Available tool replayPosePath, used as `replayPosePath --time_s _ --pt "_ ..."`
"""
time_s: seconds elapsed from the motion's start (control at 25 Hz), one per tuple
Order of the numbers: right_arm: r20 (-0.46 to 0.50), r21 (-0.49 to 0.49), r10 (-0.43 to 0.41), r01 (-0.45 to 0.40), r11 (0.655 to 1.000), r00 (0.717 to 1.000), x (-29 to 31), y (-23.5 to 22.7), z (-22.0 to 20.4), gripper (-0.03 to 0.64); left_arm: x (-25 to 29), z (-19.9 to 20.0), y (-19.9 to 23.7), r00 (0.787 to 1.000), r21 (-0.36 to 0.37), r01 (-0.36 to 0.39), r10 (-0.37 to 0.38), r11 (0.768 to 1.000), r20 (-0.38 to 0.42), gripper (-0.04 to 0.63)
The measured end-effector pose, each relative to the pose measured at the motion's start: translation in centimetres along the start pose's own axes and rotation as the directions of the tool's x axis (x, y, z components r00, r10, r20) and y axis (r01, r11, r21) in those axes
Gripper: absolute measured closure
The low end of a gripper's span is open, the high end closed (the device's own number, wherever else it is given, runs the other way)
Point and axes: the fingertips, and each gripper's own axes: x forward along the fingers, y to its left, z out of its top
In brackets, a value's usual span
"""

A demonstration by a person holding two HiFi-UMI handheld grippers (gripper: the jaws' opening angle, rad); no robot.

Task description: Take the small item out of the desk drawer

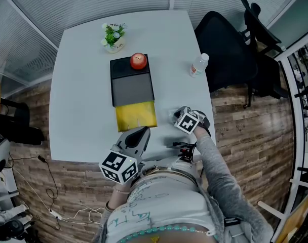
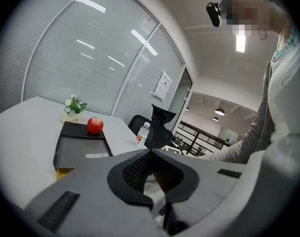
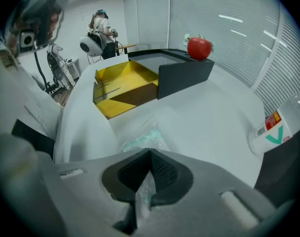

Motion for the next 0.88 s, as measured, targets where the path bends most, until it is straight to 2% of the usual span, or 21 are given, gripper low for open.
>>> replayPosePath --time_s 0.88 --pt "-0.022 -0.006 -0.003 0.003 1.000 1.000 0.32 0.03 -0.18 0.614 -0.50 0.04 -0.20 1.000 -0.004 -0.010 0.010 1.000 0.016 0.597"
